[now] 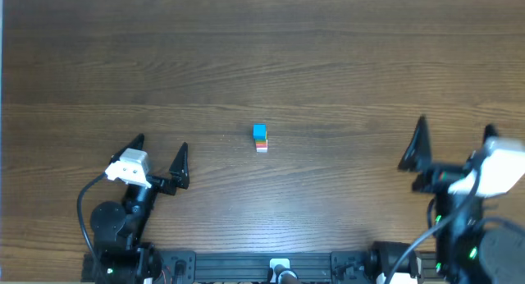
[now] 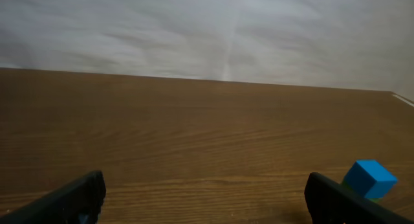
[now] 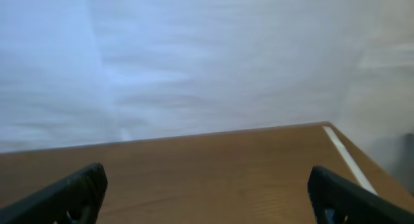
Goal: Stack Cubes
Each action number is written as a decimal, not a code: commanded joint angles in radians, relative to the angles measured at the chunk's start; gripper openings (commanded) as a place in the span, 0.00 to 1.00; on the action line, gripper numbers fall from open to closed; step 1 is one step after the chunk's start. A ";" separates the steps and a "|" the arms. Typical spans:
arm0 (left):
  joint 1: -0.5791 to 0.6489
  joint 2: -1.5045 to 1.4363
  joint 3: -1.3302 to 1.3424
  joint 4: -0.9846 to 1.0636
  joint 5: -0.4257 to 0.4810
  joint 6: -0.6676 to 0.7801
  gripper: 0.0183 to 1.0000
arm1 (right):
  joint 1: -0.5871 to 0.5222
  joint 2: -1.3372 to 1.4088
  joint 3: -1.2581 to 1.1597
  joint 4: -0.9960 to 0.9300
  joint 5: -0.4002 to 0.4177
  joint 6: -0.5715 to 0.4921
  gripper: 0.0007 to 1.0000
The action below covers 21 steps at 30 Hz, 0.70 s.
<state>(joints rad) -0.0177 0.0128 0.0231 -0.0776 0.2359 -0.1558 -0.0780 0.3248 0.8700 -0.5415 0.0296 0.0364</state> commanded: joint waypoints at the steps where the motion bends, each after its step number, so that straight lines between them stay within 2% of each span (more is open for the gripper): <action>1: -0.005 -0.006 -0.006 0.003 0.007 0.018 1.00 | -0.006 -0.171 -0.169 0.049 -0.075 -0.008 0.99; 8: -0.005 -0.006 -0.006 0.003 0.007 0.018 1.00 | 0.004 -0.314 -0.419 0.132 -0.161 -0.005 0.99; 21: -0.005 -0.006 -0.006 0.003 0.007 0.018 1.00 | 0.046 -0.319 -0.709 0.511 -0.163 0.006 0.99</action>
<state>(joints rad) -0.0177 0.0128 0.0231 -0.0780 0.2363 -0.1558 -0.0494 0.0139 0.2173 -0.0692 -0.1184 0.0479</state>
